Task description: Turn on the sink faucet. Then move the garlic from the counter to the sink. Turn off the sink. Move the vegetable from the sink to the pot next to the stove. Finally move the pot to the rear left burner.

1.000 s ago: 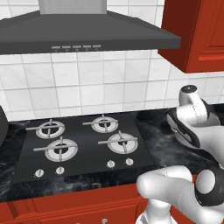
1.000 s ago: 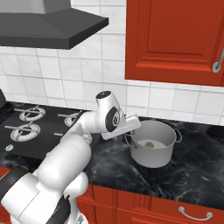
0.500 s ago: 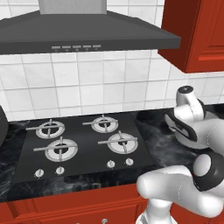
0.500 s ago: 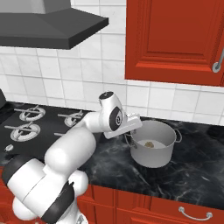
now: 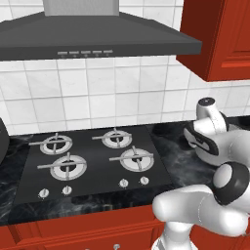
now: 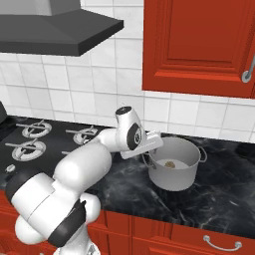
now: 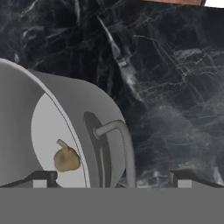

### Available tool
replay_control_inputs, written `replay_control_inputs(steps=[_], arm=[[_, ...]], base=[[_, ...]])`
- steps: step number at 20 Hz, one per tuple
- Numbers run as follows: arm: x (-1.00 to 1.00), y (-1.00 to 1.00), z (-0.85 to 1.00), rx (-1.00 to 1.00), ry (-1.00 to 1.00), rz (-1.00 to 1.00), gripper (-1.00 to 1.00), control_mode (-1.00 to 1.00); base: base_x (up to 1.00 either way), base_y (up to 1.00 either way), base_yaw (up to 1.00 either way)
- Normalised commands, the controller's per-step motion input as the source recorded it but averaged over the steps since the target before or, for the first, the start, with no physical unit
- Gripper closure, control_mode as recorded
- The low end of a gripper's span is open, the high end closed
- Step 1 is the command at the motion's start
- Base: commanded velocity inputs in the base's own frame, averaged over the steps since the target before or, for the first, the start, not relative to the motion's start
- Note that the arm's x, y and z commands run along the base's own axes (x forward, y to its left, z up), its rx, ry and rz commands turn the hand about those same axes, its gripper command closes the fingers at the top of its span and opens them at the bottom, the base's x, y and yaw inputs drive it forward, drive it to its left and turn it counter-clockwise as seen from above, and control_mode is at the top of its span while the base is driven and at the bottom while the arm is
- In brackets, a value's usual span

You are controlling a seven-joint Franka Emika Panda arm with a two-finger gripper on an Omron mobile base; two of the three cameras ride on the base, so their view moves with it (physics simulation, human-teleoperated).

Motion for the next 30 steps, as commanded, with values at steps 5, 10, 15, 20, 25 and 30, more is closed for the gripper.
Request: replay_control_inputs(steps=[5, 10, 15, 20, 25, 30], arm=[[0.05, -0.06, -0.12, 0.0, 0.0, 0.0, -1.0, -1.0], [0.05, -0.08, -0.11, 0.0, 0.0, 0.0, -1.0, -1.0], [0.02, -0.08, -0.13, 0.0, 0.0, 0.0, -1.0, -1.0], [0.07, 0.0, -0.11, 0.0, 0.0, 0.0, -1.0, -1.0], [0.05, 0.0, -0.12, 0.0, 0.0, 0.0, -1.0, -1.0], [0.01, 0.0, -0.1, 0.0, 0.0, 0.0, -1.0, -1.0]], base=[[0.0, 0.0, 0.0], [0.0, 0.0, 0.0], [0.0, 0.0, 0.0], [0.0, 0.0, 0.0], [0.0, 0.0, 0.0], [0.0, 0.0, 0.0]])
